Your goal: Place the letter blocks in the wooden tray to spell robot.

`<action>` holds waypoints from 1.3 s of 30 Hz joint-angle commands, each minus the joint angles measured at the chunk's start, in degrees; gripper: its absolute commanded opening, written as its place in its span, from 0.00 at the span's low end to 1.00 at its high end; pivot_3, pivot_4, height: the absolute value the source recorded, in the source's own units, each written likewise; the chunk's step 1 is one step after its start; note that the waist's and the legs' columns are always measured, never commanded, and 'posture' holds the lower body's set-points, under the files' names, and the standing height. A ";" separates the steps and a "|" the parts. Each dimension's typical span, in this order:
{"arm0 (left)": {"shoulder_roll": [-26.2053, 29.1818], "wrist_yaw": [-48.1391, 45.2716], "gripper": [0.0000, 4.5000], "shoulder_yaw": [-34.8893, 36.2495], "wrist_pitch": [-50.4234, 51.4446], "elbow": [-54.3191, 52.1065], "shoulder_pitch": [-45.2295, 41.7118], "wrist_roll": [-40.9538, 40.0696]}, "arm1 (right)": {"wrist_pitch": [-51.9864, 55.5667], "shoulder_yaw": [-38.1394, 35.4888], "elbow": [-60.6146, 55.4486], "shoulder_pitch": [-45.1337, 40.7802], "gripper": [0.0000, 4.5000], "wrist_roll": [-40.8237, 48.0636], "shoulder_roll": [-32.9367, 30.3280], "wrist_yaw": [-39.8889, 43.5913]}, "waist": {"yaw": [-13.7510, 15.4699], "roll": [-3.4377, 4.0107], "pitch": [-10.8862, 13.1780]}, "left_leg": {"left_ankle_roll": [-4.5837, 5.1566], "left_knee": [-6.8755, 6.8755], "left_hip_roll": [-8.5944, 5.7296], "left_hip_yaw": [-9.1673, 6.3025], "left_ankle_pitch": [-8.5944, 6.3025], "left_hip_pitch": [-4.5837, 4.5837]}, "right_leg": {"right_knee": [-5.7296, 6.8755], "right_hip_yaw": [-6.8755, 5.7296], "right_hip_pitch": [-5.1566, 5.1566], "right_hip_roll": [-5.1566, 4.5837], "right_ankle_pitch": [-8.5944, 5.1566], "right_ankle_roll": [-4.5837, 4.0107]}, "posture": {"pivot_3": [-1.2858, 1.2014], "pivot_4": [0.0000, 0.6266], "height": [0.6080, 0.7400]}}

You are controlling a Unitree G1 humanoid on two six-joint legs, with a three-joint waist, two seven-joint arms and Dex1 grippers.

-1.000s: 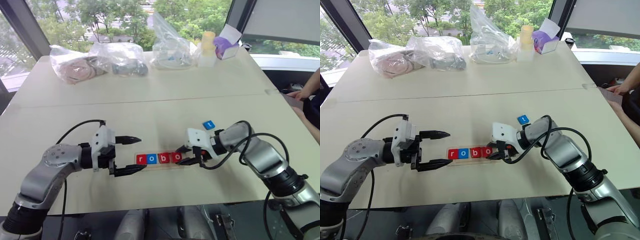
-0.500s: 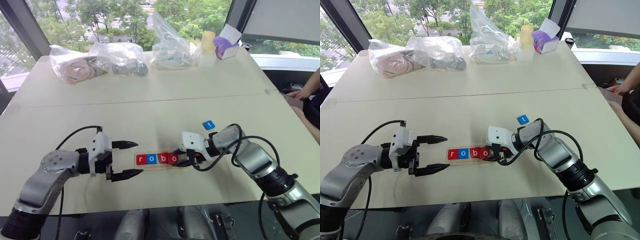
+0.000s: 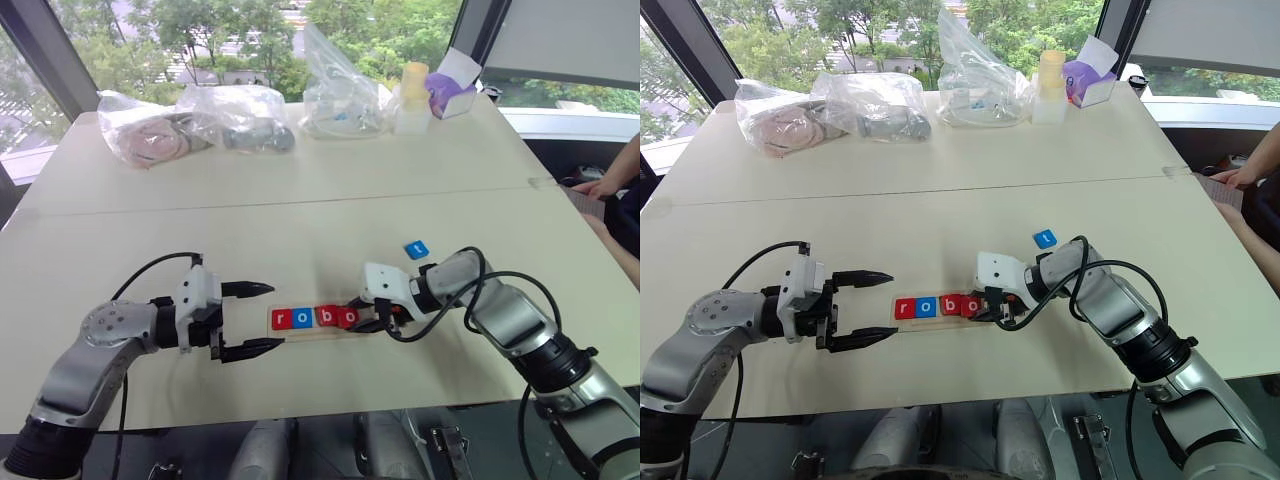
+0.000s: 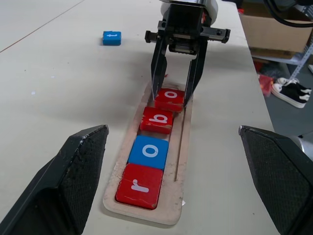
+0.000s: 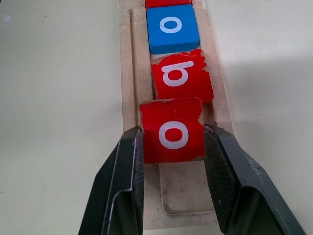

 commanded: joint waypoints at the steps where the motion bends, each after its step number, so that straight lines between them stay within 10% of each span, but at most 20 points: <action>1: -0.16 -0.41 1.00 0.56 -1.07 -0.63 0.41 0.00 | -0.37 -1.63 -0.49 -1.61 0.25 0.17 -0.43 0.06 | 0.00 0.00 0.00 | 0.00 0.00 0.00 0.00 0.00 0.00 | 0.00 0.00 0.00 0.00 0.00 0.00 | 0.52 0.24 1.00; 21: -0.71 -0.05 1.00 0.28 -0.77 -0.60 -0.08 0.27 | 0.94 -1.73 -1.14 -2.06 0.25 0.68 -0.31 0.35 | 0.01 0.00 0.00 | 0.00 0.00 0.00 0.00 0.00 0.00 | 0.00 0.00 0.00 0.00 0.00 0.00 | 0.52 0.24 1.00; 28: -0.88 0.34 1.00 0.32 -0.59 -0.58 -0.46 0.38 | 1.93 -1.06 -3.00 -1.65 0.99 1.31 0.00 0.93 | -0.01 0.00 0.00 | 0.00 0.00 0.00 0.00 0.00 0.00 | 0.00 0.00 0.00 0.00 0.00 0.00 | 0.52 0.24 1.00; 39: -1.69 0.60 1.00 -0.06 -1.08 -0.56 -0.23 1.24 | -0.59 -6.17 2.99 -5.65 0.99 -0.25 0.40 -4.63 | 0.00 0.00 0.00 | 0.00 0.00 0.00 0.00 0.00 0.00 | 0.00 0.00 0.00 0.00 0.00 0.00 | 0.52 0.24 1.00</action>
